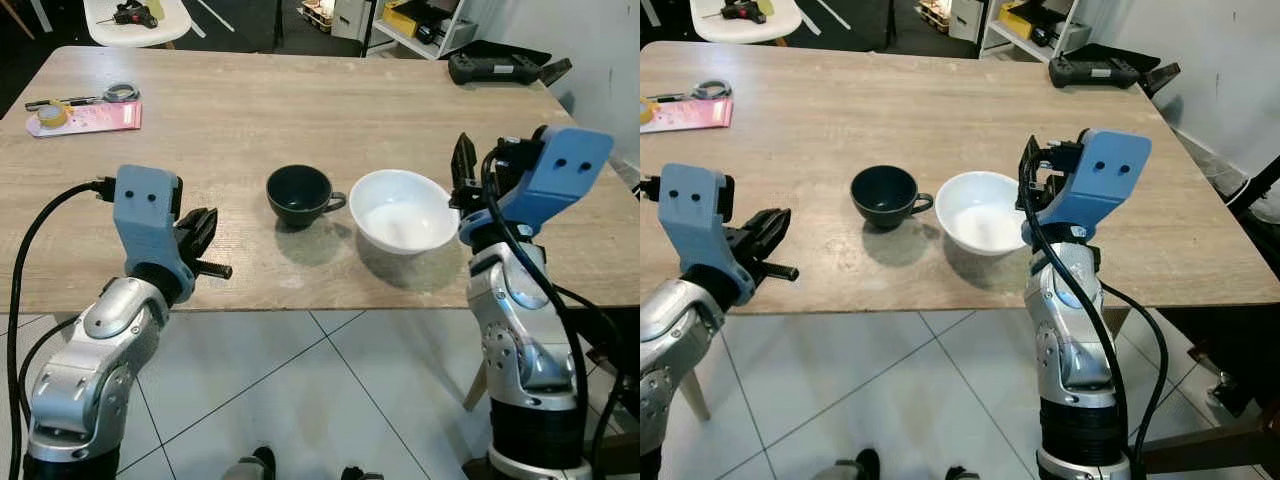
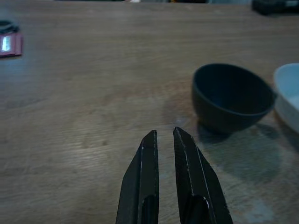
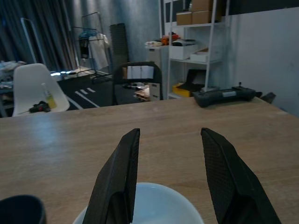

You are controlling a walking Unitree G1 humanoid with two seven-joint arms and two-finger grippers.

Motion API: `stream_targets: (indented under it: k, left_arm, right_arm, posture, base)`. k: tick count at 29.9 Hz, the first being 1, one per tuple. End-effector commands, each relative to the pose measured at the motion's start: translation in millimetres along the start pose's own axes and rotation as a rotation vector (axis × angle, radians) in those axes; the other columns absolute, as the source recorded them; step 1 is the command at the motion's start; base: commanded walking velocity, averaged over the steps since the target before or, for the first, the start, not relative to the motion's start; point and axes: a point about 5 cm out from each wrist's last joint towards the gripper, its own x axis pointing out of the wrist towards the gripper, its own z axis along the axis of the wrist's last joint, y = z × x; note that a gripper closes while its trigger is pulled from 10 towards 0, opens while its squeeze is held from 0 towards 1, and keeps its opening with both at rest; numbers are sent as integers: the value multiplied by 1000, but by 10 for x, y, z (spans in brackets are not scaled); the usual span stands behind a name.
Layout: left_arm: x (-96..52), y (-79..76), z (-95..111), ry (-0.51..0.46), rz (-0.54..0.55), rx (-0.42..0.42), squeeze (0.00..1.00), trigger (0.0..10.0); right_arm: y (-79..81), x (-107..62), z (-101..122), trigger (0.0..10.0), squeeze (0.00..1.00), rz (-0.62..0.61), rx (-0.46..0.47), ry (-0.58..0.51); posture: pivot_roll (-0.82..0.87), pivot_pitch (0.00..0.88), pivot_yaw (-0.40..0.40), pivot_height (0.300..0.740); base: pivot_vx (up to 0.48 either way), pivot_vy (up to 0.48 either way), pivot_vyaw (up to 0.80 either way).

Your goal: Setting the table

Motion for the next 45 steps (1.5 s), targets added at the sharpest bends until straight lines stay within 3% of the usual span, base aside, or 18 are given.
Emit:
stream_targets:
  k: [1, 45]
  left_arm:
    - [21, -15, -49, 13, 17, 7, 0, 10000]
    - [269, -101, -20, -50, 5, 20, 0, 10000]
  right_arm:
    - [-69, -28, -69, 10000, 0, -31, -16, 21]
    - [-169, 62, -49, 10000, 0, -51, -50, -21]
  posture:
    - [67, 131, 34, 740]
    - [28, 71, 56, 740]
  base:
    - [0, 0, 0]
    - [0, 0, 0]
